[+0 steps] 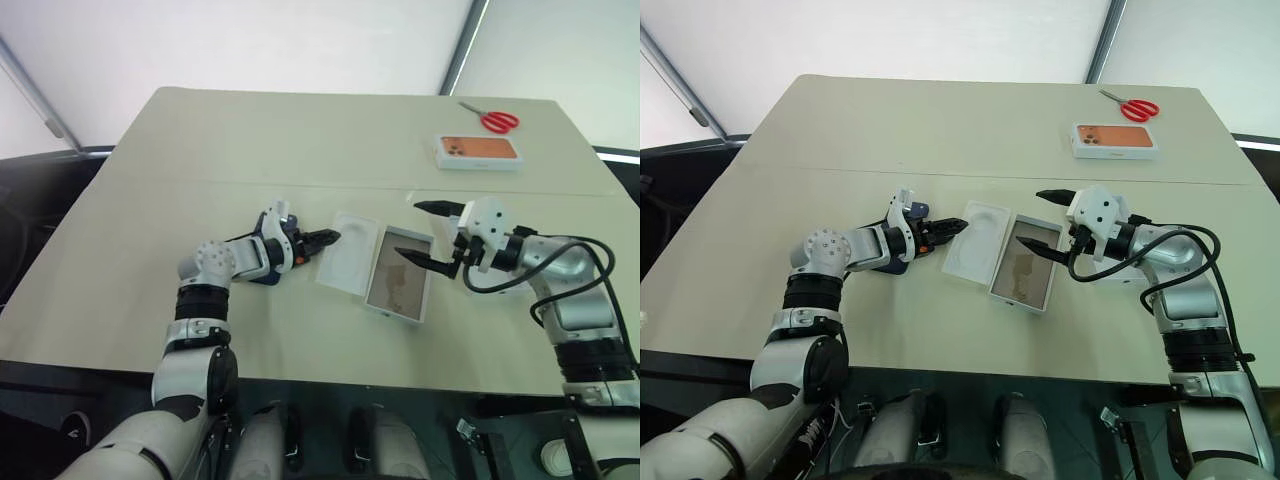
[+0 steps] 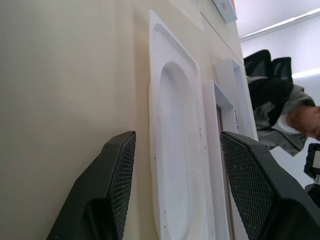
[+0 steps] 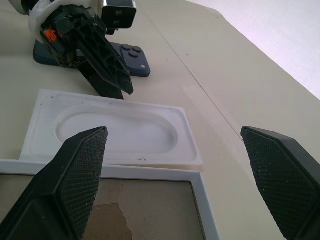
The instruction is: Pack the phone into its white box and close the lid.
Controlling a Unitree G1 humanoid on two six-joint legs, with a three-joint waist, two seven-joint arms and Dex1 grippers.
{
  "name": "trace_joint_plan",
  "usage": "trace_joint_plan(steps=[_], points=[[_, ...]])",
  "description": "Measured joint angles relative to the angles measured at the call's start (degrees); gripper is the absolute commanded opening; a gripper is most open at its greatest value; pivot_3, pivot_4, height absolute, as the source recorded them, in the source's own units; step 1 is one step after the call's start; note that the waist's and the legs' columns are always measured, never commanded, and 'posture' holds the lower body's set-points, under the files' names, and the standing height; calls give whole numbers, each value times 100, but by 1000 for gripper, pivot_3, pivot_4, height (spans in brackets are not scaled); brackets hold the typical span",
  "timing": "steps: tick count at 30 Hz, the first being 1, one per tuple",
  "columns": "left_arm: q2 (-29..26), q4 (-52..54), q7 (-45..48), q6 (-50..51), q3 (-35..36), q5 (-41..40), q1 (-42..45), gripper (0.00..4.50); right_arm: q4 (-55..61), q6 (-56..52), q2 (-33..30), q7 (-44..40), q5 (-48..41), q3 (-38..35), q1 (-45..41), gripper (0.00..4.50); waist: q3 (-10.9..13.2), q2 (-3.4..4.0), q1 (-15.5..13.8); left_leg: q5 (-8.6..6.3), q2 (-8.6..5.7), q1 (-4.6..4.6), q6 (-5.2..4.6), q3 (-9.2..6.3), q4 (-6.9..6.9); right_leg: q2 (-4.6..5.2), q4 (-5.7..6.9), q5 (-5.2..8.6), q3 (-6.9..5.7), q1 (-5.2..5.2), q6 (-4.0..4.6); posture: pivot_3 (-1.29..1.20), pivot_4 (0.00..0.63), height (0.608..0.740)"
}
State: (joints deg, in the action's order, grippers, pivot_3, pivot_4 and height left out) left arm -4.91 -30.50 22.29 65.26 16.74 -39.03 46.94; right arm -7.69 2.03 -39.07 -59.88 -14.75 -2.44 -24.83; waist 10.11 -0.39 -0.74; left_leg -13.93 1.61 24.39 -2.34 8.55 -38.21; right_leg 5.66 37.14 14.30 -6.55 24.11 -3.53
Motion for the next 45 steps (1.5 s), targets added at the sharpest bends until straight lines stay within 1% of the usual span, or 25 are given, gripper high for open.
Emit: trace_joint_plan(steps=[1, 2, 3, 4, 7, 15, 19, 21, 22, 24, 27, 29, 31, 33, 38, 39, 41, 45], points=[[35, -45, 12, -62, -8, 22, 25, 2826, 23, 0, 0, 3, 0, 0, 0, 4500, 0, 0, 0, 0, 0, 0, 0, 0, 0, 0, 0, 0, 0, 0, 0, 0, 150, 738], [63, -113, 12, -124, -8, 48, 53, 2324, 41, -3, 0, 11, 0, 0, 0, 4500, 0, 0, -1, 0, 0, 0, 0, 0, 0, 0, 0, 0, 0, 0, 0, 0, 150, 738], [77, -178, 6, -184, -9, 94, 68, 1994, 73, -7, 0, 17, 0, 0, 0, 4500, 0, 0, 1, 0, 0, 0, 0, 0, 0, 1, 0, 0, 0, 0, 0, 0, 150, 738], [106, -269, 9, -198, -8, 102, 74, 1563, 92, -9, 0, 30, 0, 0, 0, 4500, 0, 0, 5, 0, 0, 0, 0, 0, 0, 1, 0, 0, 0, 0, 0, 0, 150, 738], [180, -351, 112, -158, -35, 101, 143, 63, 104, -30, 0, 46, 0, 0, 2, 4500, 0, 0, 12, 0, 2, -1, 0, 0, 0, -1, 2, 0, 0, 1, 0, 0, 150, 738], [202, -414, 133, -205, -53, 131, 199, 16, 152, -56, 0, 53, -3, 0, 1, 4500, -1, 1, 7, 0, 2, -1, 0, 0, 0, -1, 3, 0, 0, 0, 0, 0, 150, 738], [217, -385, 7, -151, 160, 23, 191, 16, 164, -119, 0, 54, -17, 0, 1, 4500, 0, 0, 21, 0, 3, -1, 0, -1, 0, -1, 3, 0, 0, 1, 0, 0, 150, 738], [209, -347, -126, -40, 374, -90, 183, 16, 193, -260, 0, 41, -80, -2, 19, 4500, 1, -2, 28, 0, 5, 0, 0, -1, 1, -2, 3, 0, 0, 4, 0, 0, 150, 738], [185, -326, -186, 40, 492, -160, 183, 16, 243, -357, -1, 19, -158, -5, 55, 4500, 2, -2, 43, 0, 7, 0, 0, -1, 1, -3, 3, 0, 0, 5, 1, 0, 150, 738], [89, -129, -345, 208, 665, -278, 179, 16, 525, -943, -41, -138, -555, -38, 248, 4500, 4, -5, 63, 0, 10, 3, 0, -1, 4, -6, 2, 0, 0, 9, 1, 0, 150, 738], [-75, 434, -601, 435, 953, -475, 179, 16, 1141, -1838, -188, -334, -1070, -33, 663, 4500, 4, -5, 64, 0, 10, 4, 1, 0, 5, -4, 3, 0, 1, 11, 1, 0, 150, 738], [-88, 742, -721, 585, 1057, -600, 176, 16, 1571, -2097, -378, -484, -1187, 14, 955, 4500, 4, -5, 36, 0, 9, 4, 1, -1, 4, -3, 1, -1, 0, 9, 1, 0, 150, 738], [-69, 986, -855, 712, 1163, -729, 127, 16, 1898, -2123, -540, -650, -1153, 189, 1283, 4500, 2, -11, 0, -2, 8, 4, -1, -2, 4, -2, -2, 0, 0, 6, 1, 0, 150, 738], [-59, 1162, -957, 721, 1227, -786, 69, 16, 1998, -2059, -543, -700, -1014, 369, 1540, 4500, 3, -12, 1, -3, 6, 4, -1, -2, 4, -1, -4, 0, 0, 6, 1, 0, 150, 738], [-22, 1460, -995, 690, 1114, -798, 7, 16, 1886, -1341, -588, -672, -199, 844, 1760, 4500, 3, -13, 5, -3, 6, 5, 0, -1, 4, -4, -4, 0, 0, 8, 1, 0, 150, 738], [4, 1481, -996, 679, 1113, -799, 4, 3, 1777, -1149, -597, -644, -17, 889, 1757, 4241, 3, -13, 3, -2, 5, 5, -1, -1, 3, -5, -3, 0, 0, 7, 0, 0, 150, 738], [6, 1499, -995, 665, 1092, -796, -10, 0, 1561, -992, -585, -585, 130, 899, 1713, 3571, 4, -14, 4, -2, 5, 5, -1, -1, 3, -5, -3, 0, 0, 8, 0, 0, 150, 738], [-63, 1512, -994, 638, 935, -782, -86, 0, 1354, -819, -586, -586, 226, 885, 1555, 1539, 4, -15, 8, 0, 7, 4, 2, -2, 3, -9, -1, 0, 0, 8, 0, 0, 150, 738]])
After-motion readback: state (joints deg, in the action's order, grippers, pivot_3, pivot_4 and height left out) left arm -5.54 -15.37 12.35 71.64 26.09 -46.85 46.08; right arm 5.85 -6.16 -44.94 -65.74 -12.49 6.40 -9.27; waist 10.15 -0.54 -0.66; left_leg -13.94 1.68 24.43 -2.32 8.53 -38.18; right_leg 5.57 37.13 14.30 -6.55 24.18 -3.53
